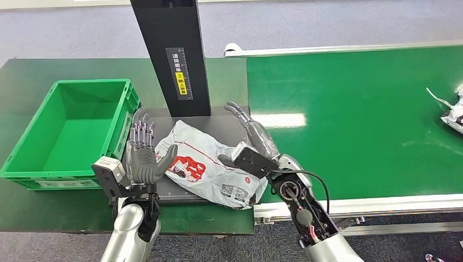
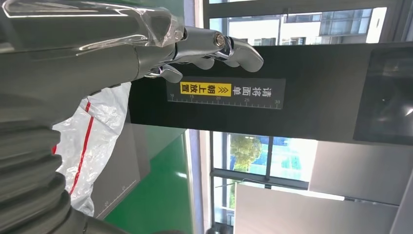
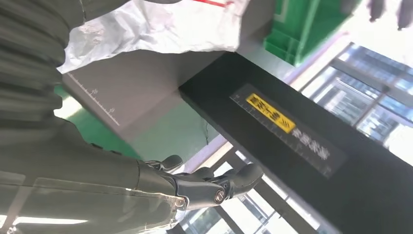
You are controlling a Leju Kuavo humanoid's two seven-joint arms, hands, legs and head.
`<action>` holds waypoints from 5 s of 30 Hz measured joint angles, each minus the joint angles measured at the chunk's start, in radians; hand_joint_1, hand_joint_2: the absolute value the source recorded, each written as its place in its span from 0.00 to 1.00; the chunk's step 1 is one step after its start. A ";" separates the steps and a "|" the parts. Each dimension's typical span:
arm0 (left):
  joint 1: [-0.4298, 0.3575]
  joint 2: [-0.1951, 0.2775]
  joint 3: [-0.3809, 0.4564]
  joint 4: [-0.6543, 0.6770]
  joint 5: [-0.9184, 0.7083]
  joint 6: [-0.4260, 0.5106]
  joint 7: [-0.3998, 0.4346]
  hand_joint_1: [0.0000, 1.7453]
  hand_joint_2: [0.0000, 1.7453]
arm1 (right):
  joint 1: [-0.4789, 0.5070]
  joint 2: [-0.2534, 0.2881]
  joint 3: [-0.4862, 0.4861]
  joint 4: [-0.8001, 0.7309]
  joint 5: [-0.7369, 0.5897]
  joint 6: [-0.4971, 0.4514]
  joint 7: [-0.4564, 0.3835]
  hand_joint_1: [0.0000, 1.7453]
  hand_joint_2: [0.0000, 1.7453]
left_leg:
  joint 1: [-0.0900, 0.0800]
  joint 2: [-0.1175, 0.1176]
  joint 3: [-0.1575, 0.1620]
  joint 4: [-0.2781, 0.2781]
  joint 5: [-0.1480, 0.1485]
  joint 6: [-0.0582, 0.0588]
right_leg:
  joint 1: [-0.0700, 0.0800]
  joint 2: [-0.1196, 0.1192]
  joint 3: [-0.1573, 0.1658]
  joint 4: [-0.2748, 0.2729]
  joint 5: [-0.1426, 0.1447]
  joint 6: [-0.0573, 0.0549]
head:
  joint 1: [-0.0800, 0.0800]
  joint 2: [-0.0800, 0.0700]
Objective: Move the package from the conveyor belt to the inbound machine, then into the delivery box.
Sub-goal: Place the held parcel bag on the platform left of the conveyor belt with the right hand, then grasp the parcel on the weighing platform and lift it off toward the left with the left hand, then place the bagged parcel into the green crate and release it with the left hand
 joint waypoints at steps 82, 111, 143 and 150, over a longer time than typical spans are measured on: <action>-0.029 0.030 -0.198 0.093 -0.559 0.491 -0.090 1.00 1.00 | 0.025 0.035 -0.184 0.038 -0.739 0.045 0.240 0.00 1.00 | 0.000 0.000 0.000 0.000 0.000 0.000 | 0.000 0.000 0.001 0.000 0.000 0.000 | 0.000 0.000; -0.292 -0.064 0.480 0.171 -1.409 0.660 0.202 1.00 1.00 | -0.038 0.013 -0.040 0.166 -0.763 0.050 0.183 0.00 1.00 | 0.000 0.001 0.001 0.000 0.001 0.000 | 0.000 0.000 0.001 0.000 0.001 -0.002 | 0.000 0.000; -0.336 -0.066 0.652 0.012 -1.105 0.660 -0.117 0.00 1.00 | -0.054 0.011 -0.005 0.181 -0.756 0.089 0.190 0.00 1.00 | 0.001 0.001 0.001 0.000 0.001 0.000 | 0.001 0.000 0.001 0.001 0.001 -0.002 | 0.000 0.000; -0.322 -0.077 0.660 -0.081 -1.027 0.660 -0.122 0.00 1.00 | -0.054 0.009 0.003 0.181 -0.762 0.091 0.189 0.00 1.00 | 0.000 0.001 0.001 0.000 0.001 0.000 | 0.001 0.000 0.001 0.000 0.001 -0.002 | 0.000 0.000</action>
